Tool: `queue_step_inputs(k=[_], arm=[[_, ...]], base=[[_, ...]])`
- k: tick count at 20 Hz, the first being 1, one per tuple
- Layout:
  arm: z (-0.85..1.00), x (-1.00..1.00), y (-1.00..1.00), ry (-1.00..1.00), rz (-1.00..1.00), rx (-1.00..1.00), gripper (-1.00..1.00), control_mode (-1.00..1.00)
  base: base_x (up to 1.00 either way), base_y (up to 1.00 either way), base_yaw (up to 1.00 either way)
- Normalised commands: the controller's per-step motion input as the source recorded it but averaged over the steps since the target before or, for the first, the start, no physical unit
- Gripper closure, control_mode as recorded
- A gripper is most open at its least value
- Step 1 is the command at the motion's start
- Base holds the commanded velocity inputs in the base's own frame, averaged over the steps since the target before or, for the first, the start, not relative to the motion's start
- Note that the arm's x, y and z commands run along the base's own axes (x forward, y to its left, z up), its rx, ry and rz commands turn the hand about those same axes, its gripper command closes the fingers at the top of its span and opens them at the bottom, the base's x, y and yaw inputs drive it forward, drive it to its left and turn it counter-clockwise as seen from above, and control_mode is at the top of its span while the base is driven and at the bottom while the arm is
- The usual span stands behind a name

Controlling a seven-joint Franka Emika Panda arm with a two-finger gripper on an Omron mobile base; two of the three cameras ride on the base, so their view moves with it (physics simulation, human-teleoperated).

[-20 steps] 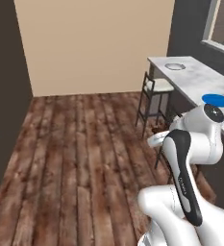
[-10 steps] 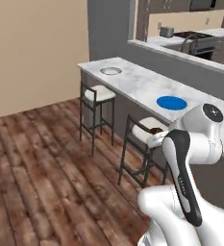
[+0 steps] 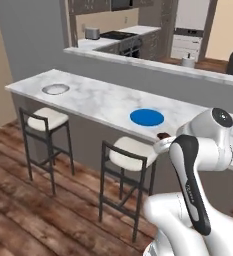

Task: Take the chicken drumsticks from the pan and place one on each plate on the dining counter.

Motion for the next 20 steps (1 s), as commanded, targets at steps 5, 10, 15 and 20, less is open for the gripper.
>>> queue_step_inputs(k=[5, 10, 15, 20], arm=[[0.00, 0.00, 0.00, 0.00, 0.00, 0.00, 1.00, 1.00], [0.00, 0.00, 0.00, 0.00, 0.00, 0.00, 1.00, 1.00], [0.00, 0.00, 0.00, 0.00, 0.00, 0.00, 1.00, 1.00], [0.00, 0.00, 0.00, 0.00, 0.00, 0.00, 1.00, 1.00]], base=[[0.31, 0.74, -0.49], [0.36, 0.67, -0.56], [0.59, 0.54, -0.65], [0.55, 0.65, -0.55]])
